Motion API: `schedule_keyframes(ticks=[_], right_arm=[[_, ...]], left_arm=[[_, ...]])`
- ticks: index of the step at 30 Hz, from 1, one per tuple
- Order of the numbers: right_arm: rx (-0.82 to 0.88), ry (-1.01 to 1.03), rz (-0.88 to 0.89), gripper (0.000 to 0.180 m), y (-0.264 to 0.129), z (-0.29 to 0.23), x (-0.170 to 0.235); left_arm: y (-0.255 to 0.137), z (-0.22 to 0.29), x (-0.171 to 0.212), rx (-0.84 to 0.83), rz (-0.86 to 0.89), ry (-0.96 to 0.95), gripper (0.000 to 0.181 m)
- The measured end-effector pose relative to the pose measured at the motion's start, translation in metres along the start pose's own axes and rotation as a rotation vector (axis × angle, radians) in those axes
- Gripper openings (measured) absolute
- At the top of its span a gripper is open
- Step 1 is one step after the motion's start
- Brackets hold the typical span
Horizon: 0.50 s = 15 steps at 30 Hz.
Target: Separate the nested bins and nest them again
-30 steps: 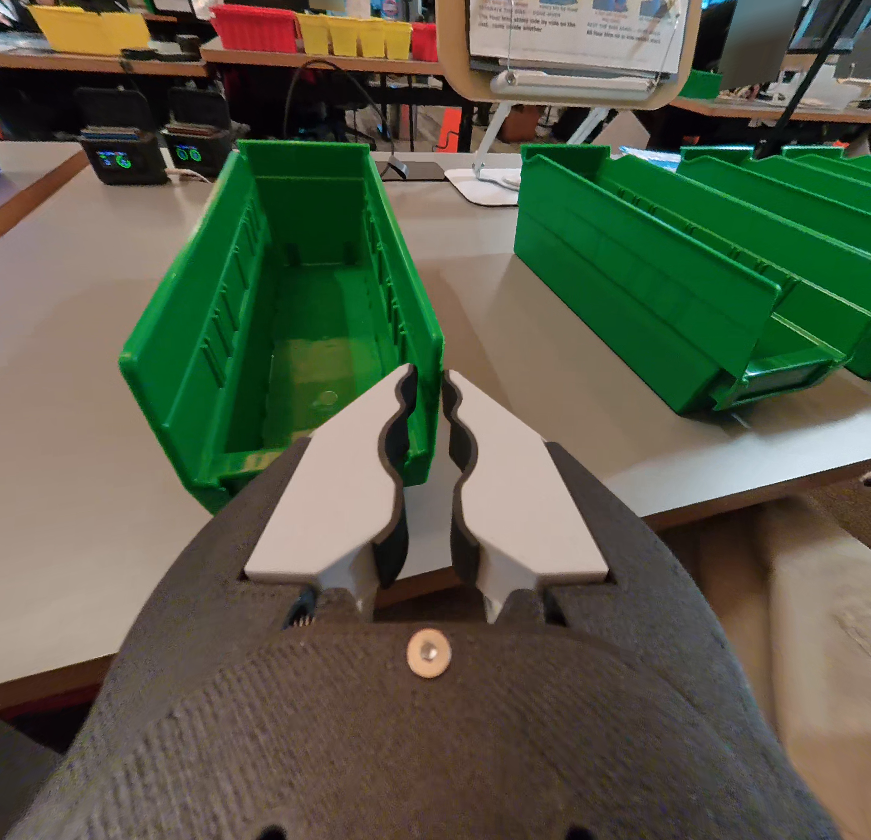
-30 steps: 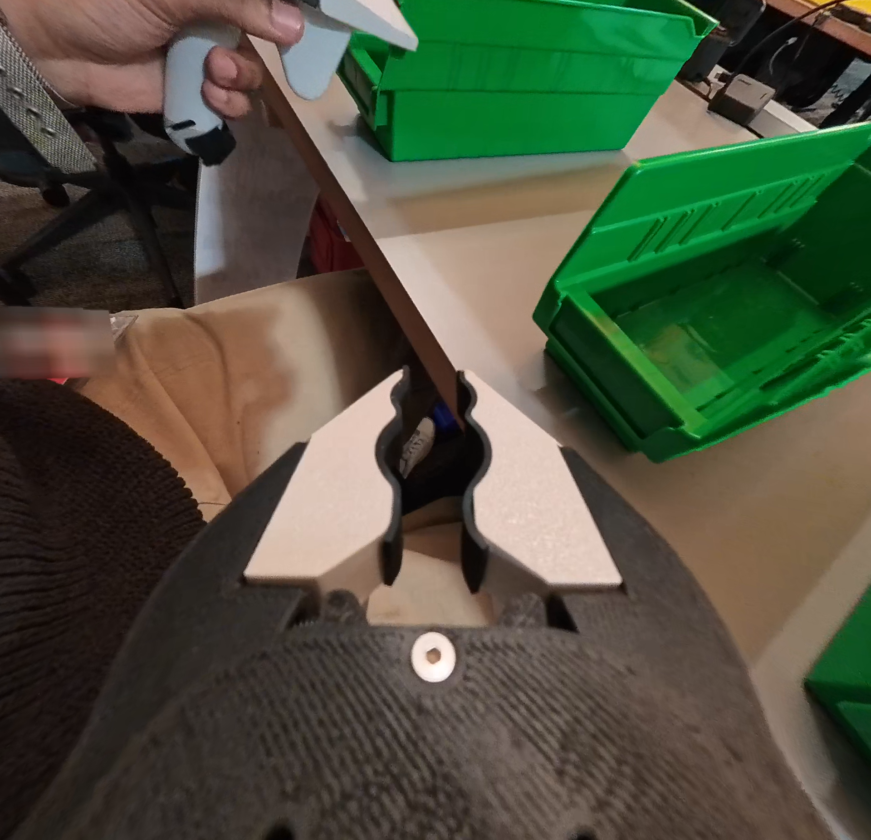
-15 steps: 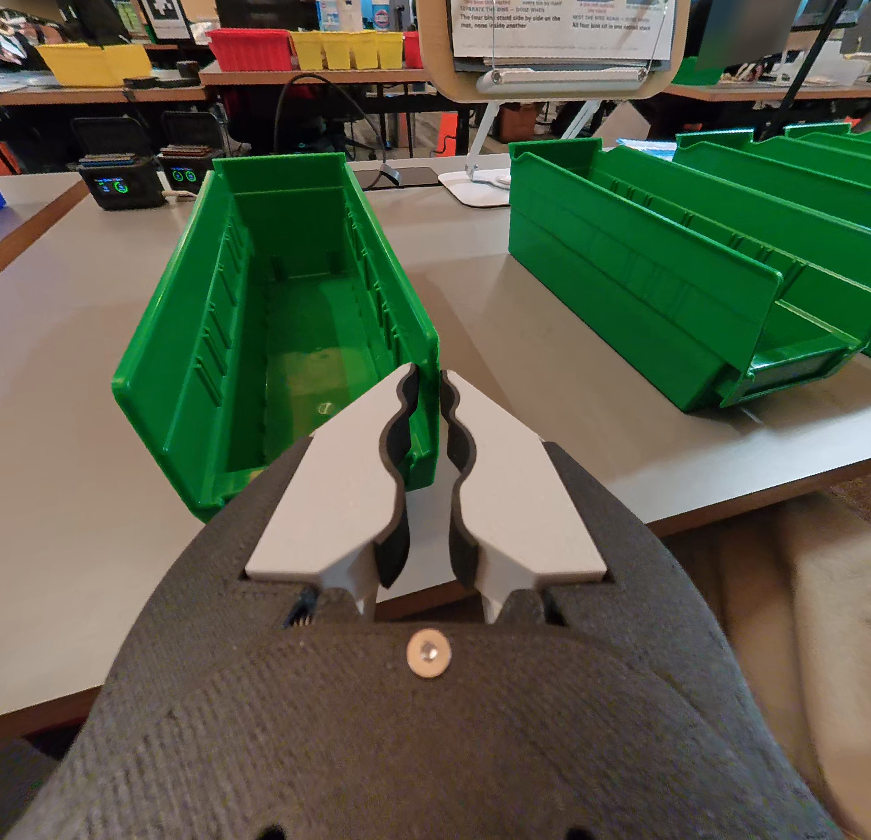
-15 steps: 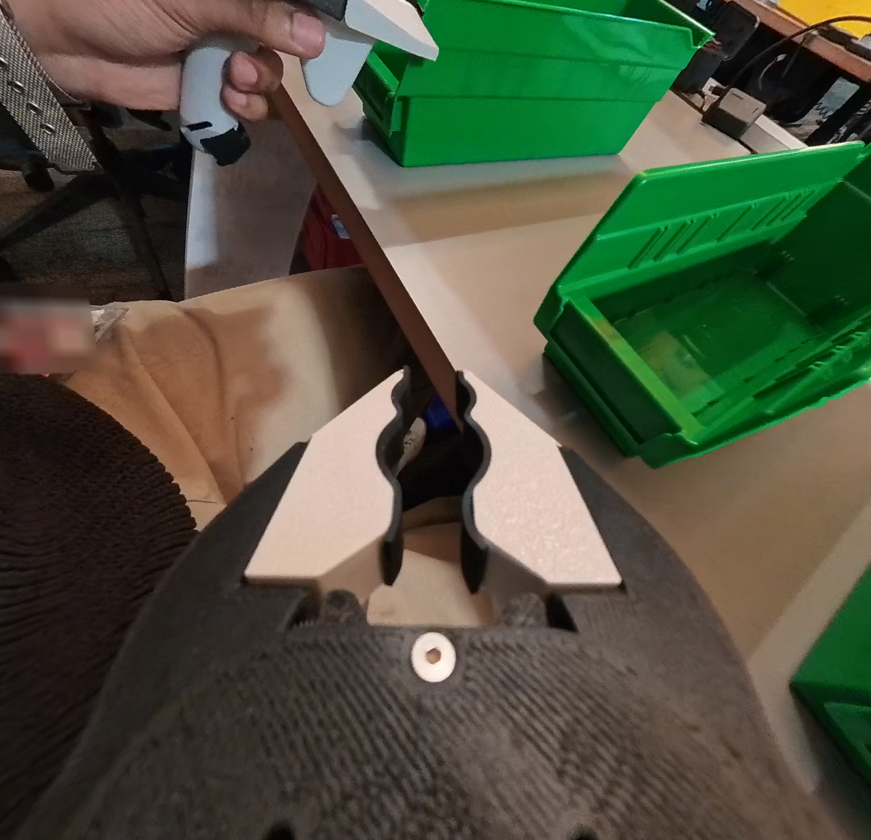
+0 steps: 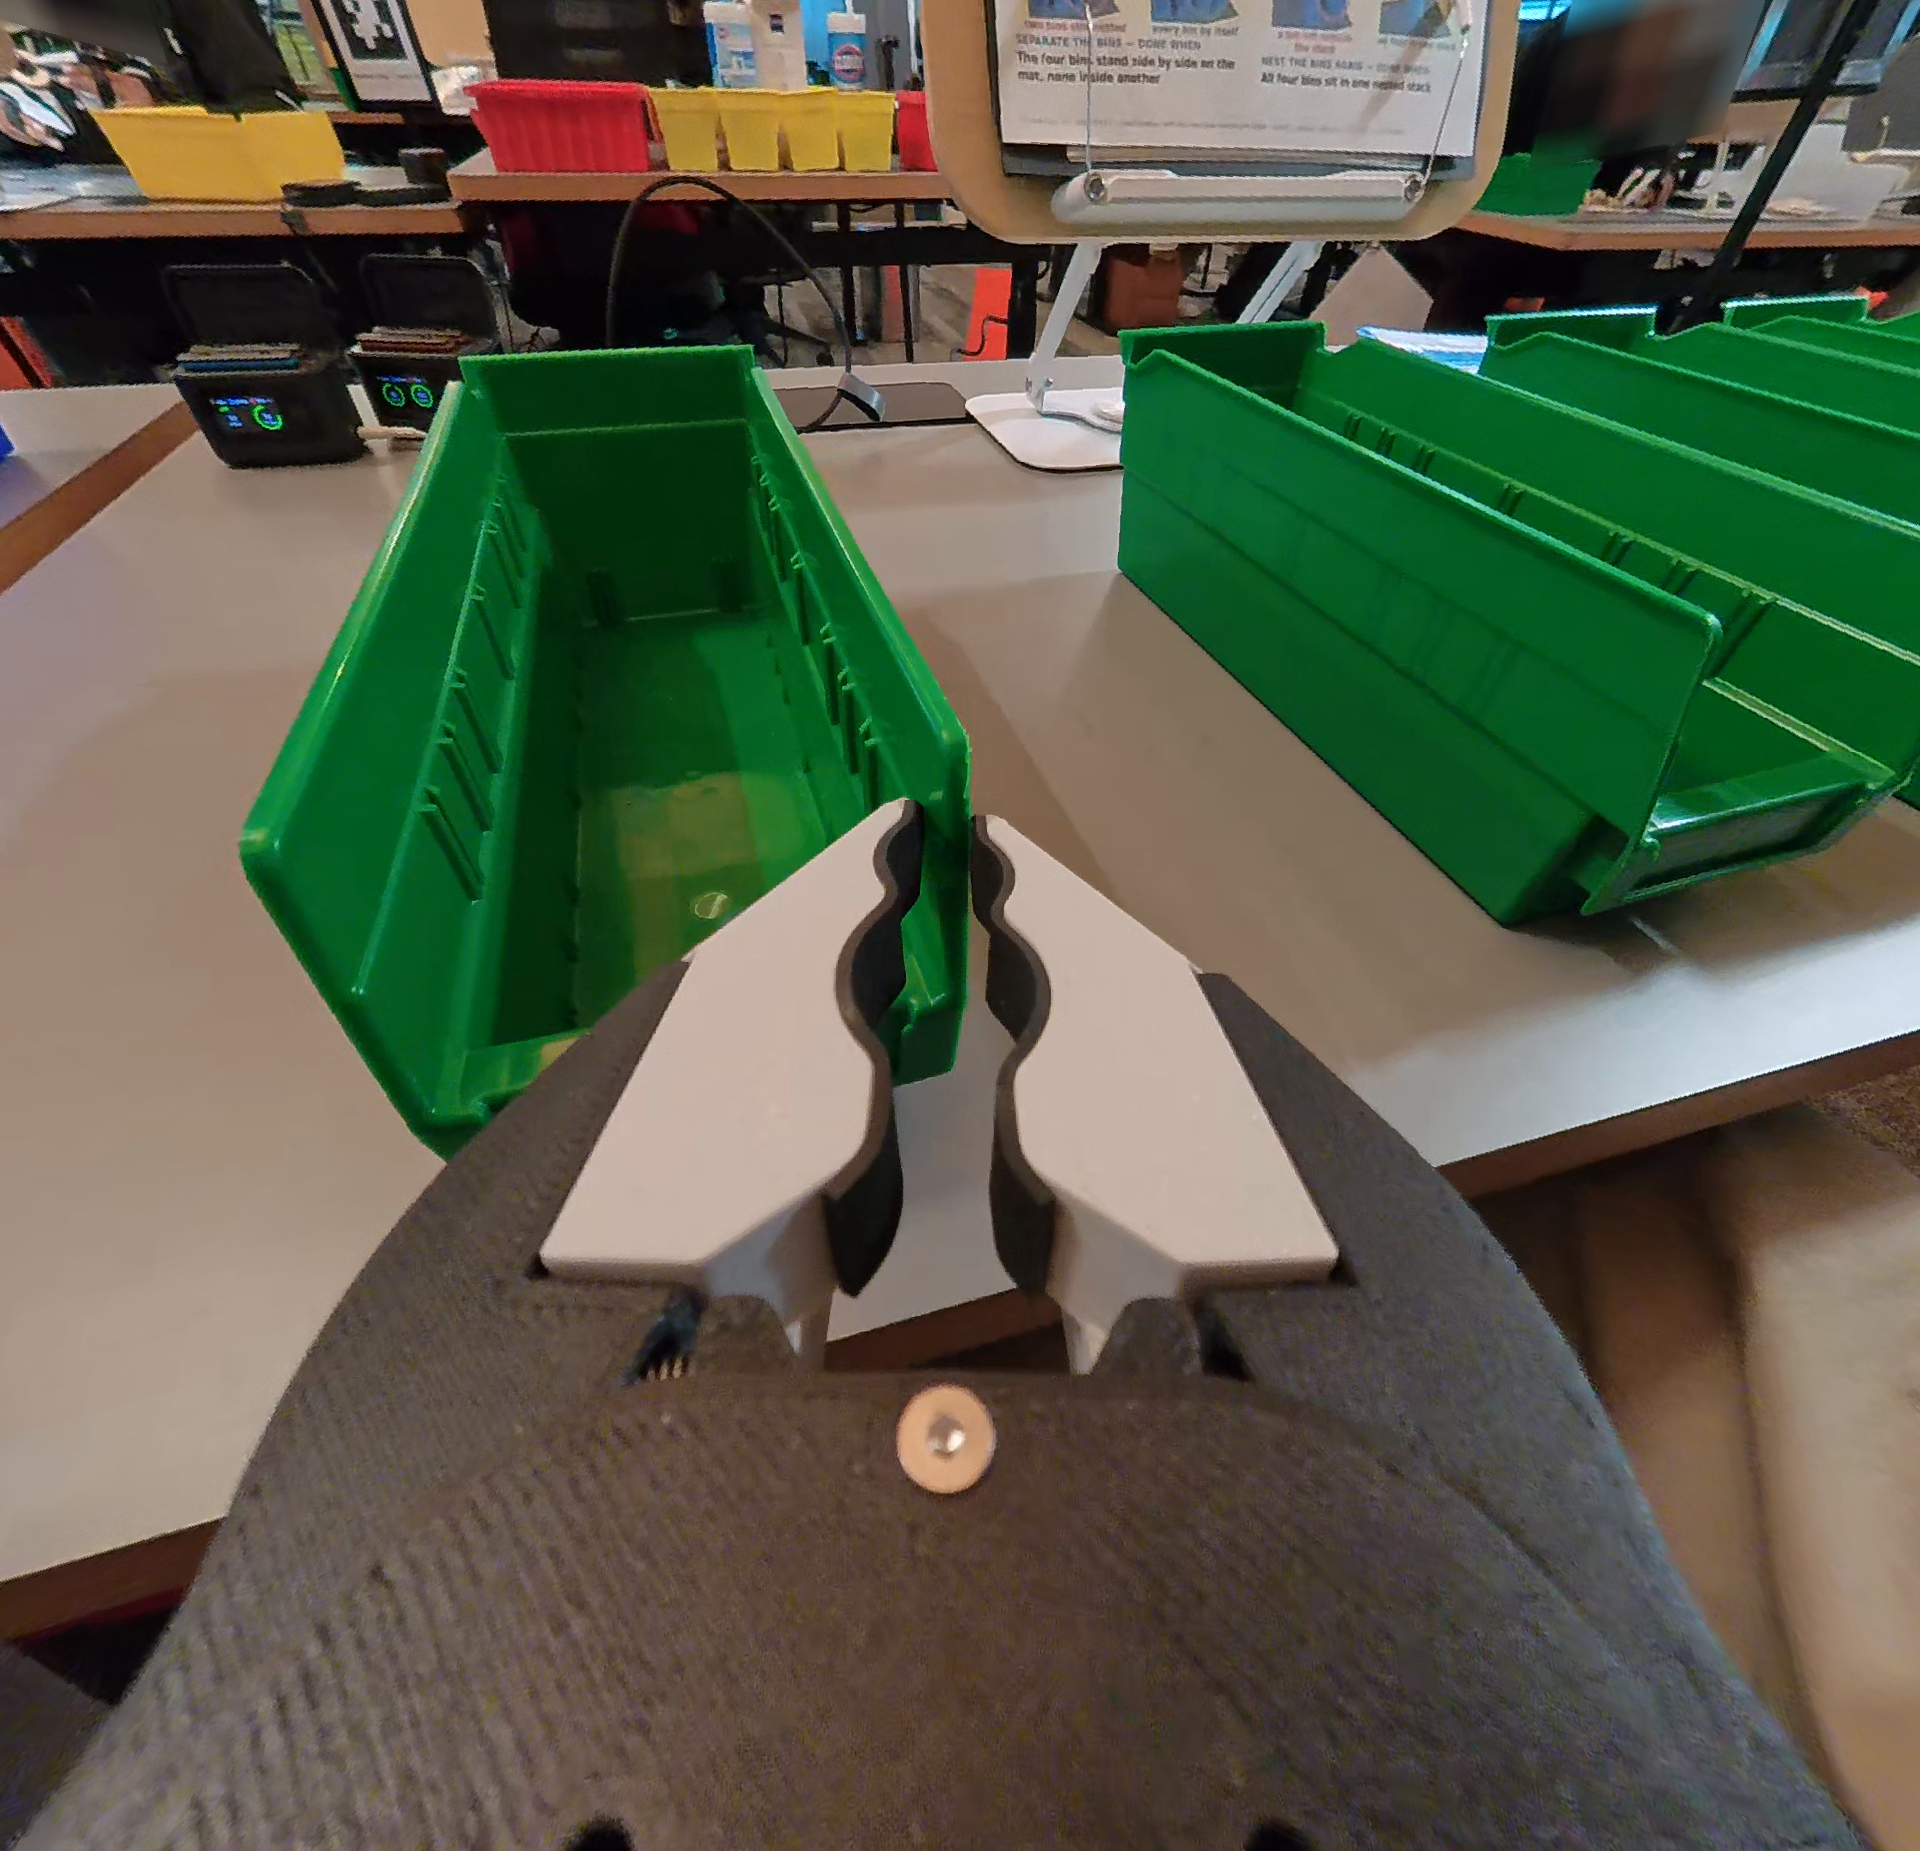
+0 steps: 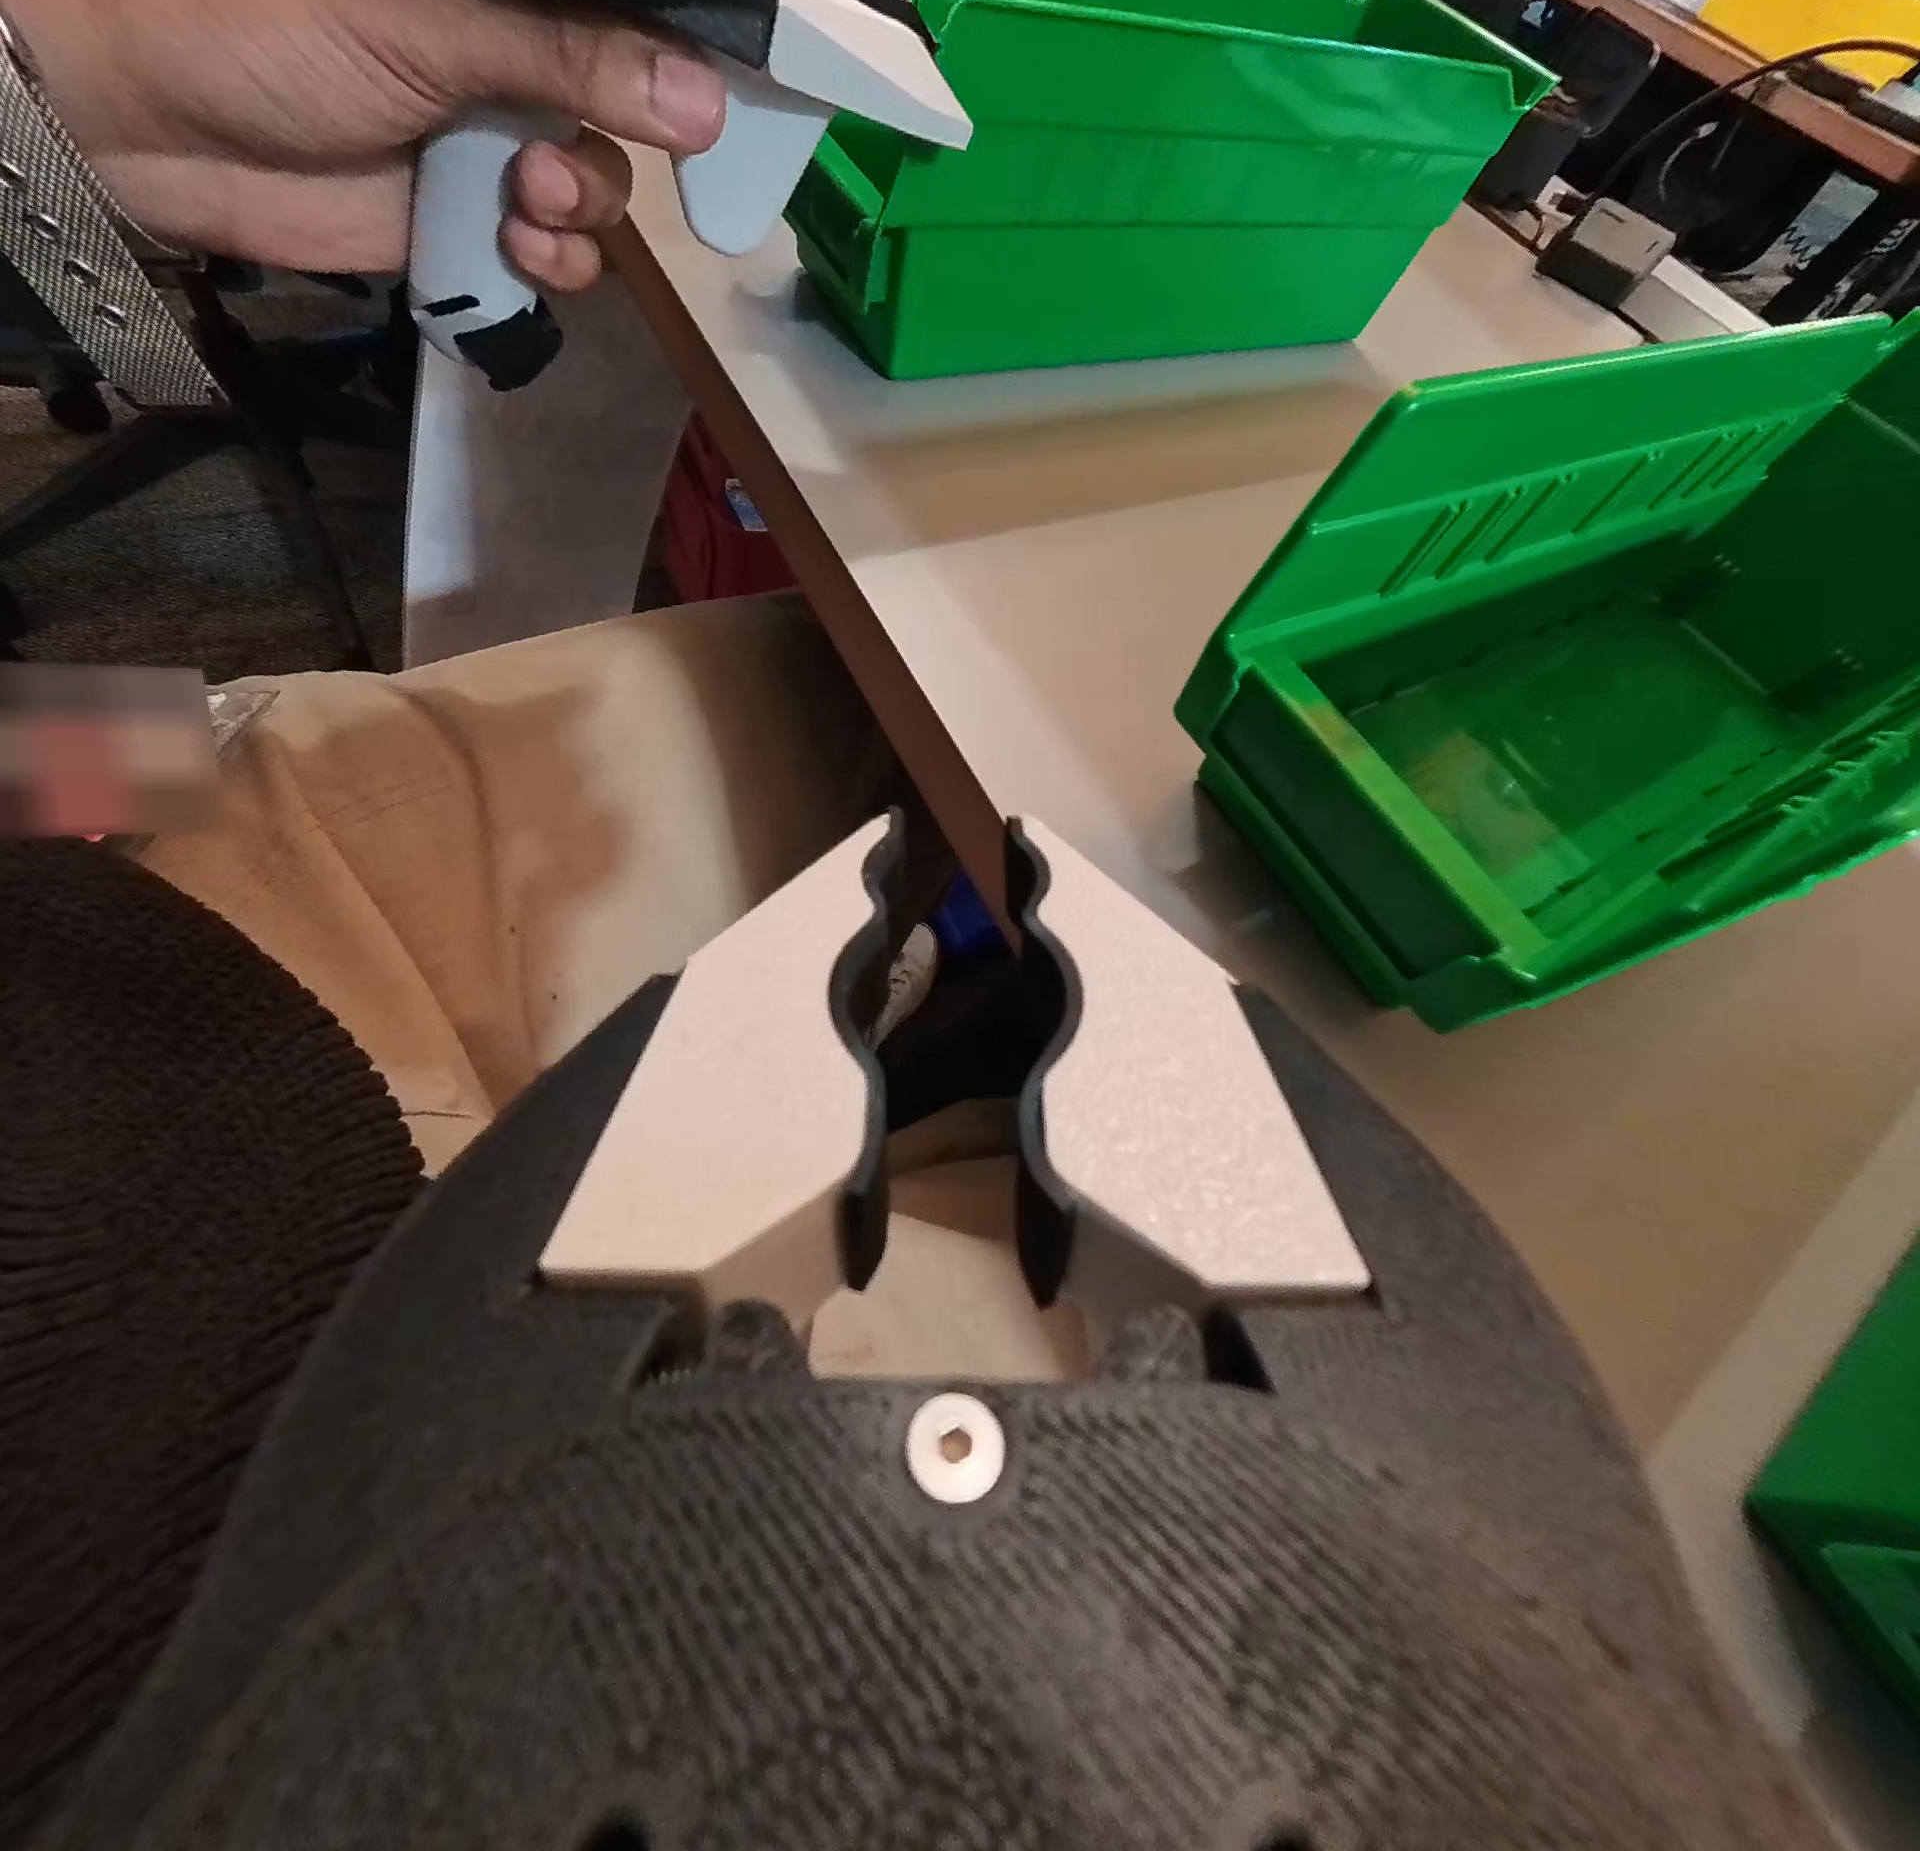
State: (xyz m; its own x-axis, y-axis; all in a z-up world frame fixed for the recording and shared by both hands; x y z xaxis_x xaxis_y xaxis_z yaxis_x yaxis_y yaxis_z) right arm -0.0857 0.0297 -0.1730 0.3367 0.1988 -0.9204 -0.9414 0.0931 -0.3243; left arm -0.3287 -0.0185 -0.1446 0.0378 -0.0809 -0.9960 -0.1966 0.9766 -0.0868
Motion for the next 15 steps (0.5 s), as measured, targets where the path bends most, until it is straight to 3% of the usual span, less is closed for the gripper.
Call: schedule_keyframes(ticks=[12, 15], right_arm=[[-0.005, 0.036, 0.007, 0.019, 0.001, 0.0, -0.001], [-0.012, 0.075, 0.014, 0.019, 0.0, 0.001, -0.003]], left_arm=[[-0.001, 0.0, -0.001, 0.006, 0.006, -0.009, 0.006], [-0.005, 0.002, -0.01, 0.021, 0.078, -0.01, 0.008]])
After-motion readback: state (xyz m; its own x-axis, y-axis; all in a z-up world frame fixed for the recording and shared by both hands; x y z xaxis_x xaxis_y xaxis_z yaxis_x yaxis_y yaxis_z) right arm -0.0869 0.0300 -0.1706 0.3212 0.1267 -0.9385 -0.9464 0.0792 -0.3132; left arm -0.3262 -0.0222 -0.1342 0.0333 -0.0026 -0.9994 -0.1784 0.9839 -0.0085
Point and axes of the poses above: each gripper's, where its closed fingertips meet, y out along the fingers, x out of its underside, z = x × y across the jaws, the point moved 6 cm from there along -y, back along the fingers, and after that the axes turned 7 degrees about z, right-handed, at the moved point
